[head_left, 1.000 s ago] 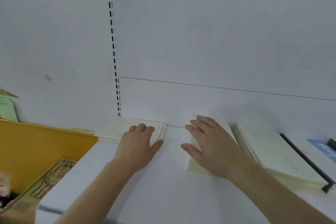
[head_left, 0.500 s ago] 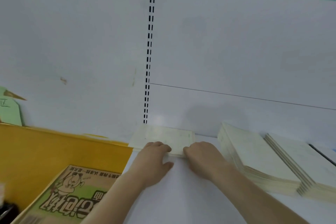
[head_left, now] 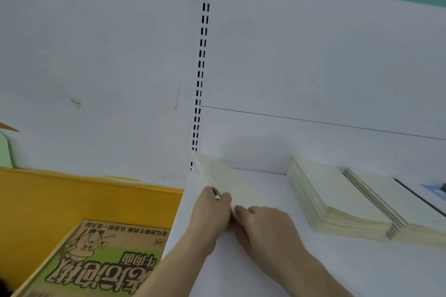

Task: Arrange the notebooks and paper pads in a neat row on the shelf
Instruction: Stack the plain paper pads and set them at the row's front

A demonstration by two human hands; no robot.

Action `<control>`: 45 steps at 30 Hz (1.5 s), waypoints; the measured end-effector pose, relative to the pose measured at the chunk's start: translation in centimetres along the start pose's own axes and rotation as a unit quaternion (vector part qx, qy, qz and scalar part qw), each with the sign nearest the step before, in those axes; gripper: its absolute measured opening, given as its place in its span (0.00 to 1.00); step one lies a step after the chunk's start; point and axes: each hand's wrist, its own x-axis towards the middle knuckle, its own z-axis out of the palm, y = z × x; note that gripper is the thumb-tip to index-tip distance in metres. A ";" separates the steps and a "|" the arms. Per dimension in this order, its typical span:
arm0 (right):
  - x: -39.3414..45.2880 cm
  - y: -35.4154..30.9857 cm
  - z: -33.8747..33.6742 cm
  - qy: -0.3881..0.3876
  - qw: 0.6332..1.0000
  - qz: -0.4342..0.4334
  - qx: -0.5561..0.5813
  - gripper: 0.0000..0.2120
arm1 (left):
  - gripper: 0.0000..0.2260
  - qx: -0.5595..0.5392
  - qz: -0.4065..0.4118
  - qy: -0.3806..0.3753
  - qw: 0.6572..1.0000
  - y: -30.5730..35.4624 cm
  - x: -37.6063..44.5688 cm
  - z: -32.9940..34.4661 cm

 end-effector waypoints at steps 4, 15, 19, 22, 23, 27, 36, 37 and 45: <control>-1.3 0.9 -0.5 -0.013 0.987 0.078 0.137 0.23 | 0.06 -0.070 -0.001 0.026 0.997 -0.6 -0.3 -0.7; 0.5 5.1 -2.0 0.056 0.879 0.292 0.373 0.18 | 0.11 -0.062 0.184 -0.001 0.981 1.7 -3.3 -2.7; -0.9 5.4 -3.0 0.145 0.848 0.310 0.404 0.11 | 0.08 -0.117 0.177 -0.016 0.977 2.2 -3.1 -1.6; -2.0 6.2 -3.6 0.182 0.850 0.320 0.377 0.09 | 0.07 -0.128 0.176 0.001 0.976 2.4 -3.1 -0.5; -2.4 6.6 -3.9 0.198 0.852 0.319 0.364 0.08 | 0.07 -0.126 0.184 0.017 0.975 2.5 -3.1 -0.3; -4.1 8.7 -5.2 0.284 0.839 0.318 0.339 0.06 | 0.07 -0.124 0.180 0.068 0.973 3.1 -2.8 -0.4; -5.8 9.6 -6.2 0.301 0.750 0.347 0.475 0.07 | 0.09 -0.145 0.175 0.032 0.973 4.2 -2.9 2.0; -5.8 9.6 -6.3 0.290 0.761 0.345 0.467 0.06 | 0.08 -0.152 0.175 0.015 0.973 4.6 -3.3 2.7; -9.0 13.3 -8.2 0.264 0.804 0.368 0.386 0.05 | 0.11 -0.145 0.203 -0.088 0.964 6.8 -7.9 11.3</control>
